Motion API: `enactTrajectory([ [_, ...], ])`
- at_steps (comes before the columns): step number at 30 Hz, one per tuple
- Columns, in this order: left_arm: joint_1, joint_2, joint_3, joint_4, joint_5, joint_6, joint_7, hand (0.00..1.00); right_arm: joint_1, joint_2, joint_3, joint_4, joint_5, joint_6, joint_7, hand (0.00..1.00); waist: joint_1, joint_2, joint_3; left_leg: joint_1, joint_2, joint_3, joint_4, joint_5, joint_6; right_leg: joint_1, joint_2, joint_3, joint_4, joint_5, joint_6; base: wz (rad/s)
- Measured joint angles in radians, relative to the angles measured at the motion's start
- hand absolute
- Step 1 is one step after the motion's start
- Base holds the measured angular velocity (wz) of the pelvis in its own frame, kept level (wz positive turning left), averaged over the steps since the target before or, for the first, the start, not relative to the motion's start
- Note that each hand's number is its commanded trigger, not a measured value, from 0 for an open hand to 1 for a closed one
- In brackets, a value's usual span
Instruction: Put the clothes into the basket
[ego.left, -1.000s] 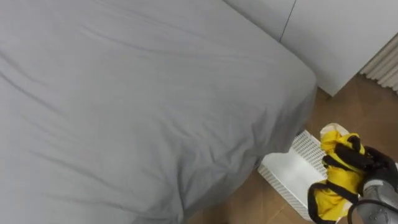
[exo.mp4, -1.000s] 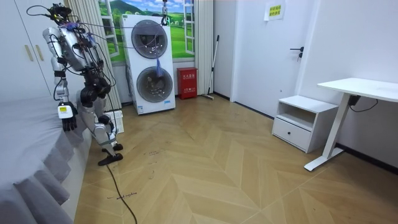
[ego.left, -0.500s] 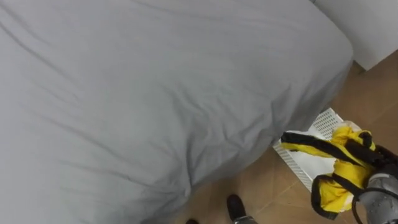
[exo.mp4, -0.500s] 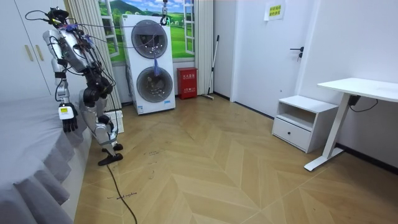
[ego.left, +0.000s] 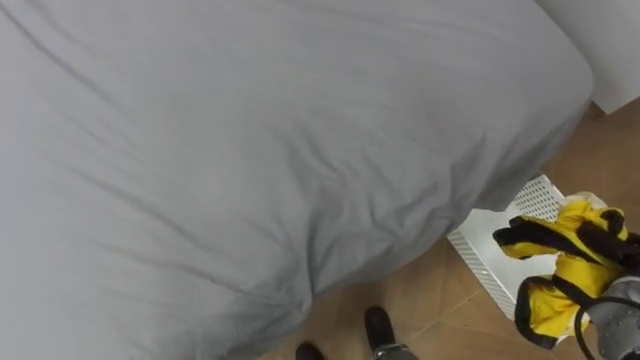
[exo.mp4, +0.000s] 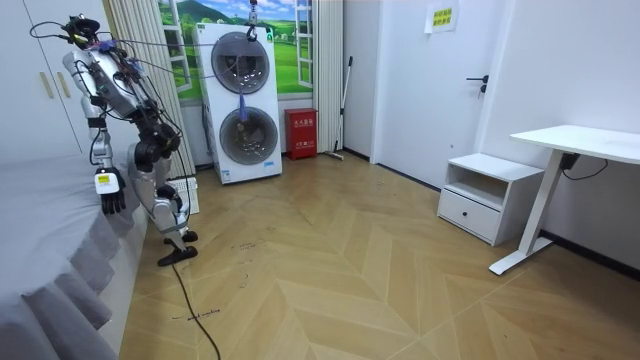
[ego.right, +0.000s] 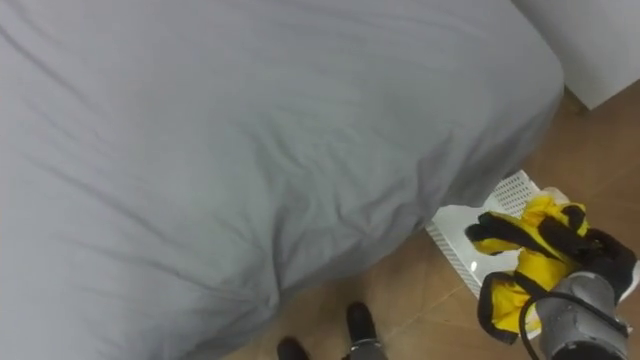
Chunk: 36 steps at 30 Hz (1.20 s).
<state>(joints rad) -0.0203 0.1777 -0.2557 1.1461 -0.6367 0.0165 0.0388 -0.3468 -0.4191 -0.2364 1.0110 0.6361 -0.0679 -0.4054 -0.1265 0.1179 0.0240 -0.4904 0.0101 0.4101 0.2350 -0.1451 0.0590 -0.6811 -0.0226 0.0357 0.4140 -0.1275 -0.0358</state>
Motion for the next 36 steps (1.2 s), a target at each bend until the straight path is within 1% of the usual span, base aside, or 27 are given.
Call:
enactTrajectory([
  [1,0.0,0.0,-0.003,0.0,0.0,-0.004,0.0,0.0,0.0,-0.002,-0.001,0.0,0.011,-0.004,0.0,0.01,0.0,0.0,0.0,0.0,-0.001,-0.001,0.0,0.0,0.0,0.0,-0.001,-0.003,0.001,0.0,0.0,0.08],
  [3,0.004,0.0,-0.006,-0.002,0.0,-0.011,0.0,0.0,-0.001,-0.008,-0.002,0.0,0.025,-0.006,0.0,0.0,-0.001,0.0,-0.0004,0.0,-0.002,-0.001,0.0,0.0,0.0,0.001,-0.003,-0.006,0.003,-0.003,0.002,0.07],
  [5,0.021,0.0,-0.006,-0.022,0.0,-0.016,0.0,0.0,-0.003,-0.021,-0.003,0.0,0.025,-0.006,-0.001,0.0,-0.001,0.001,-0.0005,0.0,-0.004,-0.001,0.0,0.0,0.0,0.001,-0.006,-0.007,0.004,-0.005,0.003,0.02],
  [8,0.029,0.0,-0.009,-0.032,0.0,-0.019,0.0,0.0,-0.003,-0.047,-0.003,0.0,0.028,-0.008,-0.008,0.0,-0.005,0.001,-0.0005,-0.001,-0.005,0.004,0.0,0.0,0.0,0.001,-0.007,-0.006,0.003,-0.006,0.006,0.0],
  [10,0.03,0.0,-0.017,-0.032,0.0,-0.019,0.0,0.0,-0.004,-0.063,-0.003,0.0,0.032,-0.019,-0.013,0.0,-0.005,0.001,-0.0005,0.0,-0.005,0.011,0.0,0.0,0.0,0.001,-0.007,-0.005,0.001,-0.007,0.007,-0.05],
  [12,0.03,0.0,-0.022,-0.033,-0.001,-0.02,0.0,0.0,-0.004,-0.067,-0.004,0.0,0.033,-0.027,-0.022,0.0,-0.006,0.001,-0.0008,0.0,-0.005,0.014,0.0,0.0,0.0,0.001,-0.007,-0.001,0.001,-0.007,0.007,-0.04],
  [15,0.042,0.0,-0.022,-0.051,-0.001,-0.02,0.001,0.0,-0.006,-0.073,-0.004,-0.008,0.033,-0.027,-0.031,0.0,-0.006,0.001,-0.0011,0.002,-0.005,0.023,0.0,0.0,0.0,0.0,-0.005,0.007,0.002,-0.008,0.008,-0.04],
  [19,0.059,0.0,-0.022,-0.067,-0.001,-0.021,0.001,0.0,-0.007,-0.083,-0.009,-0.022,0.034,-0.027,-0.048,0.0,-0.006,0.003,-0.0019,0.004,-0.006,0.026,0.0,0.0,0.0,0.001,-0.004,0.015,0.003,-0.008,0.008,-0.03],
  [25,0.065,0.0,-0.022,-0.067,-0.001,-0.021,0.001,0.0,-0.006,-0.084,-0.021,-0.045,0.035,-0.036,-0.053,0.0,-0.006,0.007,-0.0051,0.008,-0.005,0.027,0.0,0.0,0.0,0.001,-0.001,0.019,0.007,-0.008,0.008,-0.02],
  [32,0.068,0.001,-0.022,-0.068,-0.001,-0.021,0.0,0.0,-0.006,-0.086,-0.021,-0.045,0.026,-0.04,-0.053,0.0,-0.007,0.008,-0.0056,0.014,-0.006,0.027,0.001,0.0,0.0,0.002,-0.001,0.02,0.016,-0.008,0.008,0.0],
  [36,0.068,0.003,-0.022,-0.071,-0.001,-0.021,0.0,0.0,-0.006,-0.1,-0.021,-0.045,0.019,-0.041,-0.059,0.0,-0.008,0.008,-0.0057,0.013,-0.006,0.027,0.001,0.0,0.0,0.001,-0.001,0.022,0.015,-0.008,0.008,0.0],
])
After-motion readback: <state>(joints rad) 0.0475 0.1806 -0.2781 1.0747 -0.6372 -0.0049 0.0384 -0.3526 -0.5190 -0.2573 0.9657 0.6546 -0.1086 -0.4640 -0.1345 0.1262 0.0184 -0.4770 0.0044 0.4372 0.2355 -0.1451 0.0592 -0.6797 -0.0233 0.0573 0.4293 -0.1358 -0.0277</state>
